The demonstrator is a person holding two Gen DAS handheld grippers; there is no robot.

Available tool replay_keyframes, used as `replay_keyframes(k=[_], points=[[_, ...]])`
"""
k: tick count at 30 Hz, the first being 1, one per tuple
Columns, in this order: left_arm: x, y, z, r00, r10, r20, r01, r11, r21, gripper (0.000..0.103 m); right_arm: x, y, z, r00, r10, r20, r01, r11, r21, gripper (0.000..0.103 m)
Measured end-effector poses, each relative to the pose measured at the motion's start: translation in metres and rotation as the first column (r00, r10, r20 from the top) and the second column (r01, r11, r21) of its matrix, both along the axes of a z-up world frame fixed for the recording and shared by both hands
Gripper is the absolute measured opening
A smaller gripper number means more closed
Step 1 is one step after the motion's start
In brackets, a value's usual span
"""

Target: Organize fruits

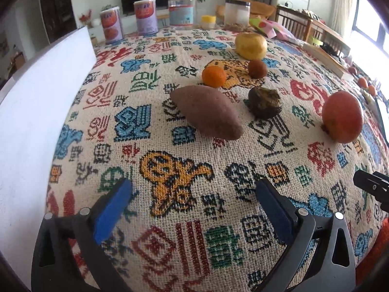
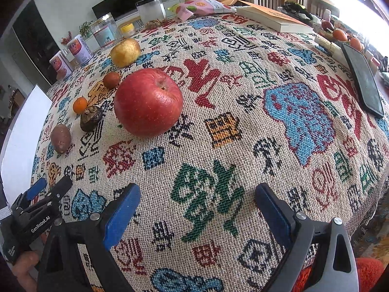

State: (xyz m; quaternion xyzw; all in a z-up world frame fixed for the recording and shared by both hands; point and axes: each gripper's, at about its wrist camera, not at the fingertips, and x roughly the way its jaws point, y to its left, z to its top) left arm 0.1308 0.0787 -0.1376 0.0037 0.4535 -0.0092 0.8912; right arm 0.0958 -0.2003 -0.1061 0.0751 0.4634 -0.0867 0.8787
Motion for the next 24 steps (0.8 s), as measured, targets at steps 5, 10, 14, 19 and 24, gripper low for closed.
replay_keyframes(k=[5,10,14,19,24], points=[[0.000,0.000,0.000,1.000,0.001,0.002,-0.001,1.000,0.003,0.103,0.010,0.015,-0.008,1.000,0.004,-0.017,-0.006,0.995,-0.095,0.103],[0.000,0.000,0.000,1.000,0.001,0.002,-0.001,1.000,0.003,0.103,0.011,0.018,-0.011,0.999,0.011,-0.033,-0.015,0.992,-0.127,0.103],[0.000,0.000,0.000,1.000,0.001,0.002,-0.001,1.000,0.003,0.103,0.012,0.020,-0.011,0.999,0.012,-0.039,-0.017,0.990,-0.137,0.103],[-0.001,-0.001,0.000,1.000,0.001,0.003,-0.002,1.000,0.003,0.103,0.013,0.021,-0.011,0.999,0.012,-0.040,-0.017,0.991,-0.136,0.103],[-0.001,-0.001,0.000,1.000,0.002,0.003,-0.002,1.000,0.004,0.103,0.012,0.021,-0.011,0.999,0.012,-0.040,-0.017,0.991,-0.136,0.103]])
